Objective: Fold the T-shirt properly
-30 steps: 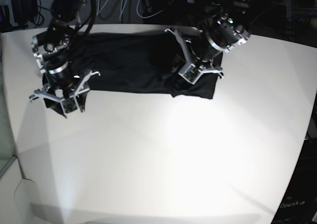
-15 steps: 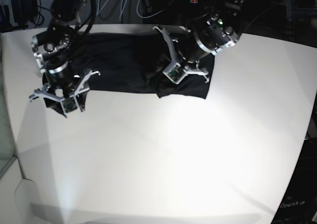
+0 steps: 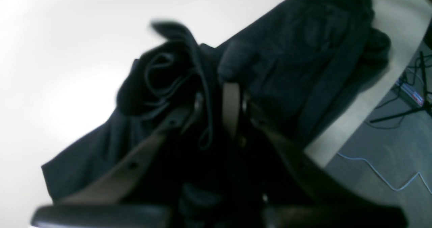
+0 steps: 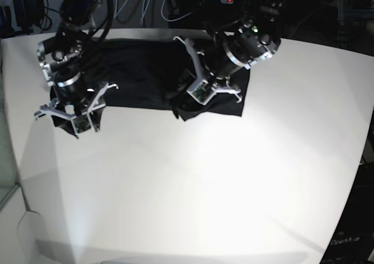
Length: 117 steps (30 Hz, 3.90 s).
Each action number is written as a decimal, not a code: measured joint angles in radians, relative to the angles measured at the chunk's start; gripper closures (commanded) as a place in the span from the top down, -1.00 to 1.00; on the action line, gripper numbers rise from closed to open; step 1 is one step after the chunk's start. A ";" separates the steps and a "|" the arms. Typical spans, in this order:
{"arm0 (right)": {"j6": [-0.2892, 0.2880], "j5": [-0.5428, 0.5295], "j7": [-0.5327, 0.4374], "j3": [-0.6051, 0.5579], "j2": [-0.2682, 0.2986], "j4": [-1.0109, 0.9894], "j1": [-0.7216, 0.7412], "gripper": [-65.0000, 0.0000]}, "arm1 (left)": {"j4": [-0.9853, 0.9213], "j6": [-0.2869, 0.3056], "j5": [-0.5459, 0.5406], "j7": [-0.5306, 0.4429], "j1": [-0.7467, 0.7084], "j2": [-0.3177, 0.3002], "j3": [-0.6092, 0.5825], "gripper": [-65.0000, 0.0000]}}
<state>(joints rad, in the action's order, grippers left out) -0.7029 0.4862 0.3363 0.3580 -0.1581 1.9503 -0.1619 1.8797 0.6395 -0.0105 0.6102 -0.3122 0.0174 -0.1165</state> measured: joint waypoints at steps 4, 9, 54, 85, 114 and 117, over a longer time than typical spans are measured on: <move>0.000 0.000 -0.001 0.000 0.000 0.000 0.000 -0.10 | -0.008 0.004 -0.002 -0.004 0.017 0.000 -0.029 -1.00; 0.000 0.000 -0.001 0.000 0.000 0.000 0.000 -0.10 | -0.042 0.005 -0.001 0.003 0.016 0.000 -0.036 -1.00; 0.000 0.000 -0.001 -0.001 0.000 0.000 0.000 -0.10 | -0.060 0.009 -0.010 -0.010 0.025 0.000 0.000 -0.61; 0.000 -0.006 0.001 0.283 0.039 -0.126 0.043 0.09 | -0.303 0.019 -0.029 -0.024 0.094 -0.068 0.246 -1.00; 0.000 -0.598 0.601 0.497 -0.004 -0.027 0.154 0.09 | -0.338 0.037 -0.048 -0.062 0.089 -0.098 0.332 -1.00; 0.000 -0.603 0.689 0.510 -0.006 -0.028 0.188 0.09 | -0.342 0.036 -0.051 -0.069 0.089 -0.103 0.344 -1.00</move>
<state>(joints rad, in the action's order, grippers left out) -0.7025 -0.1173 1.0256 0.8684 -0.1642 1.9221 0.0261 1.5379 0.6758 -0.0616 0.5415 -0.2237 -0.0860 0.2272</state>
